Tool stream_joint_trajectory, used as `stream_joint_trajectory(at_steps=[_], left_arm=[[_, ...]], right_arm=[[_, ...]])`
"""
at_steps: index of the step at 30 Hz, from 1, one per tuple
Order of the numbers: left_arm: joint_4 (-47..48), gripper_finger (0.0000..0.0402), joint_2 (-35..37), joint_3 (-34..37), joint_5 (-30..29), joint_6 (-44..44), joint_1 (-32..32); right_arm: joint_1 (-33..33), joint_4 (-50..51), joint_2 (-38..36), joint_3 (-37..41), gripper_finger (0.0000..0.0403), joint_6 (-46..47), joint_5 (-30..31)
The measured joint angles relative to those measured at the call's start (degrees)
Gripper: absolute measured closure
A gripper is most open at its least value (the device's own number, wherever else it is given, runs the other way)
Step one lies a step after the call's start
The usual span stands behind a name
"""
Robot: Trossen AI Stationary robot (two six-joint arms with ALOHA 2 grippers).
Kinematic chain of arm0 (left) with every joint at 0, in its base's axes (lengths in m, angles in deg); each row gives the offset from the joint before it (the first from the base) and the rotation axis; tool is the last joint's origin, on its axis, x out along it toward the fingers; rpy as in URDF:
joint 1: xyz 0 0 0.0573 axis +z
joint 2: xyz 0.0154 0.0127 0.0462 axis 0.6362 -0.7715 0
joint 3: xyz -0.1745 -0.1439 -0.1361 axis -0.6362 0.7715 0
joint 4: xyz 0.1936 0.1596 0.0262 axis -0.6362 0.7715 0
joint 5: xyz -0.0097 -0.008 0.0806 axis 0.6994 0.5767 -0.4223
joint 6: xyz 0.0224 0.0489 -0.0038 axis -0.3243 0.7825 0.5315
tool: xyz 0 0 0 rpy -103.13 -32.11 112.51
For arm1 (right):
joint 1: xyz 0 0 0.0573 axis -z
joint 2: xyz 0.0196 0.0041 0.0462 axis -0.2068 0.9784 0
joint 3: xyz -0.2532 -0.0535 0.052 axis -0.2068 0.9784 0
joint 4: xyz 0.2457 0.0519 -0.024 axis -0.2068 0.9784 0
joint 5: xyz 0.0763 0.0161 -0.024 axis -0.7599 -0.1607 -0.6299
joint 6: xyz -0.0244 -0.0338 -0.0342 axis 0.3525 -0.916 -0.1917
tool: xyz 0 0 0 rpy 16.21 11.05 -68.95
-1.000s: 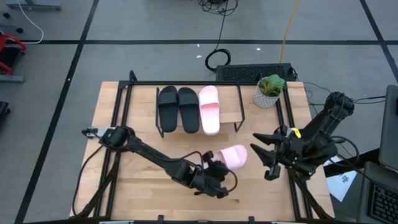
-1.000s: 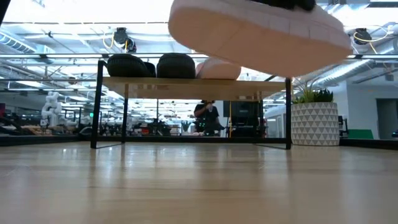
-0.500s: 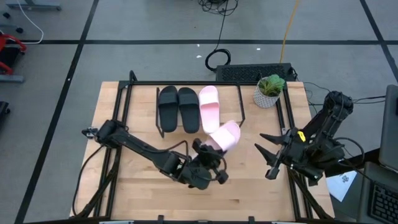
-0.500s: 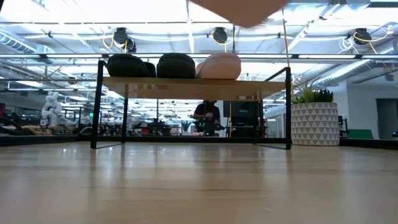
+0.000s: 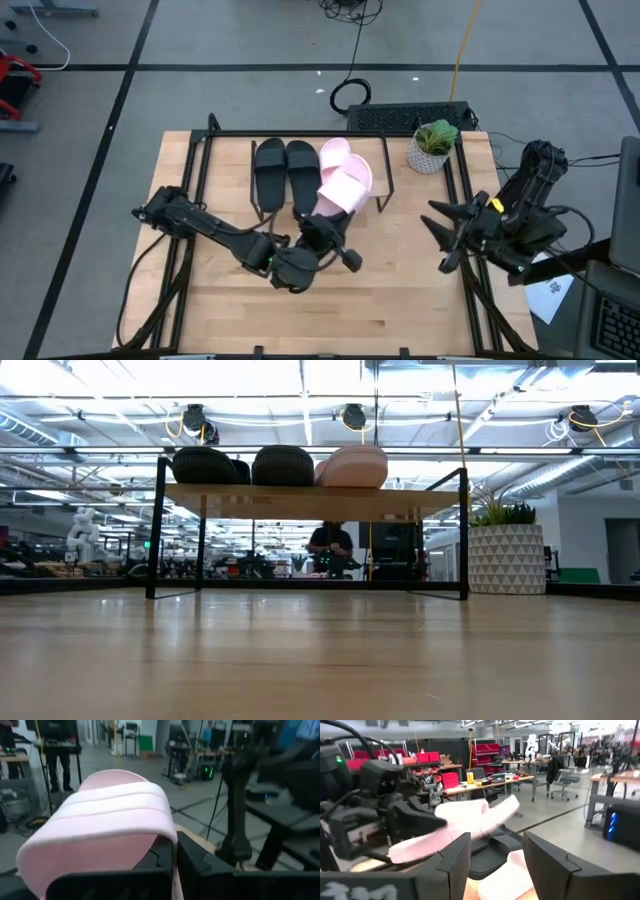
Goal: Pick and place slides into the shelf
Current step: Put the pink slipper onto the shelf
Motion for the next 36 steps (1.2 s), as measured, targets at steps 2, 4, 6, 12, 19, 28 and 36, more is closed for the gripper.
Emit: stream_joint_trajectory(at_steps=[2, 4, 6, 12, 19, 28, 36], left_arm=[[-2.39, 0.0402, 0.86, 0.0, -1.19, 3.27, 0.02], [-5.95, 0.0402, 1.48, 0.0, -1.52, 7.42, 0.45], [-9.22, 0.0402, 2.06, 0.0, -1.88, 11.83, 1.2], [-19.84, 0.0402, 2.22, -0.01, -2.03, 22.09, 4.44], [-23.91, 0.0402, 2.18, 0.0, 5.3, 18.09, 9.37], [-25.2, 0.0401, 2.15, 0.0, 11.77, 12.99, 13.06], [-25.62, 0.0401, 2.13, 0.0, 13.25, 13.11, 13.53]], right_arm=[[0.24, 0.01, -1.44, 1.15, 0.0232, 3.26, -0.02], [0.51, 0.0, -2.77, 3.03, 0.0232, 8.55, -0.04], [0.56, 0.0, -3.9, 5.4, 0.0232, 14.26, -0.15], [1.59, 0.13, -5.21, 13.28, 0.0232, 33.55, -8.14], [8.89, 0.26, -3.79, 19.63, 0.0232, 53.2, -19.42], [22.39, 0.35, -1.57, 20.68, 0.0232, 59.3, -38.34], [32.11, 6.16, -1.33, 20.66, 0.0231, 69.57, -54.16]])
